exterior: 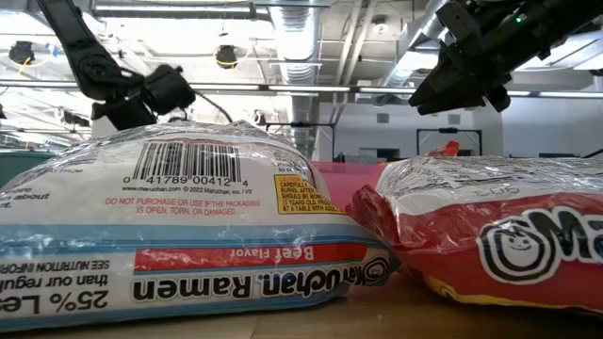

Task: Pick & Place Food Item
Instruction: Put the yellow noodle pack into the red bin

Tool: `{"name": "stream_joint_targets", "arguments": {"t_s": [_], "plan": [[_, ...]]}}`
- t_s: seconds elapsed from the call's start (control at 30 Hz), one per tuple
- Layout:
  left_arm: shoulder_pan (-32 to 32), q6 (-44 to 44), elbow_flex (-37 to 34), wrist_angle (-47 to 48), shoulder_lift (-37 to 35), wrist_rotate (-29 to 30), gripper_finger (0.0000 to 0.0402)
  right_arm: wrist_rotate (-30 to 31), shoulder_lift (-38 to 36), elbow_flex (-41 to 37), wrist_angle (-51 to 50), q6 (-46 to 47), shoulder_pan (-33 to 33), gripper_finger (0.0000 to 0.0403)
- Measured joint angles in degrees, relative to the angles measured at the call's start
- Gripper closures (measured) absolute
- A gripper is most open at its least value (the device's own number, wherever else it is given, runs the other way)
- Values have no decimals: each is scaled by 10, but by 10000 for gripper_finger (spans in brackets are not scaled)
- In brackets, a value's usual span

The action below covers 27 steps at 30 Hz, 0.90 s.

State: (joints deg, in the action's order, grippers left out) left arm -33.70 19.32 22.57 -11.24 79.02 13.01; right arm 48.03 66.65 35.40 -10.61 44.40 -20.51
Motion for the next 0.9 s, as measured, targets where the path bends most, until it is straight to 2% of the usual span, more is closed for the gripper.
{"name": "stream_joint_targets", "arguments": {"t_s": [0.13,0.47,0.67,0.9], "plan": [[18,3,0,-2,-55,0,401,0,0,0,0,0,0,281],[57,12,0,-1,-196,-79,401,1,0,0,2,-8,0,281],[74,24,0,-1,-250,-114,401,7,0,0,39,-82,3,281],[87,24,0,-4,-282,-147,401,0,0,0,106,-199,29,280]]}}
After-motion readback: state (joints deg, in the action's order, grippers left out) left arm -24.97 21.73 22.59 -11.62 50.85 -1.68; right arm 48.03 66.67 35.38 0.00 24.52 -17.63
